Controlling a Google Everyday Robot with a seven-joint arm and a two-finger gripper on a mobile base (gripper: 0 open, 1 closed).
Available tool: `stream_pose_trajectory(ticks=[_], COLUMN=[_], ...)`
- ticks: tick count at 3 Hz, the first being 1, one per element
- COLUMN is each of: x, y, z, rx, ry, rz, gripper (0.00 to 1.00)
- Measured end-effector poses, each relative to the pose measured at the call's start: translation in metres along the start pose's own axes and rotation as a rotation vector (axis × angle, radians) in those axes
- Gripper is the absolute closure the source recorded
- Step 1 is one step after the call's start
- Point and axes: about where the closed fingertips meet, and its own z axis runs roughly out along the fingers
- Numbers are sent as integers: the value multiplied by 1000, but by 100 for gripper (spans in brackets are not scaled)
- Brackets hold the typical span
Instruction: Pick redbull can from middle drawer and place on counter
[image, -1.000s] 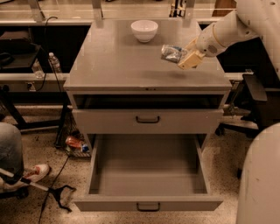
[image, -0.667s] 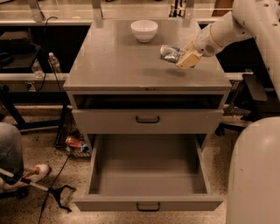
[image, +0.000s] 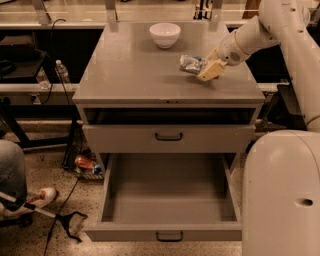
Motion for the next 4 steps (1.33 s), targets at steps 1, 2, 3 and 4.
stream_pose_trajectory(ticks=[1,2,3,4], x=[1,1,6,21], y=[-1,-1,-7,-13], z=[6,5,-13,-54], rx=[-17,-26,9,94], ry=[4,0,-26,-92], rz=[5,8,18,48], gripper=[7,0,0,0])
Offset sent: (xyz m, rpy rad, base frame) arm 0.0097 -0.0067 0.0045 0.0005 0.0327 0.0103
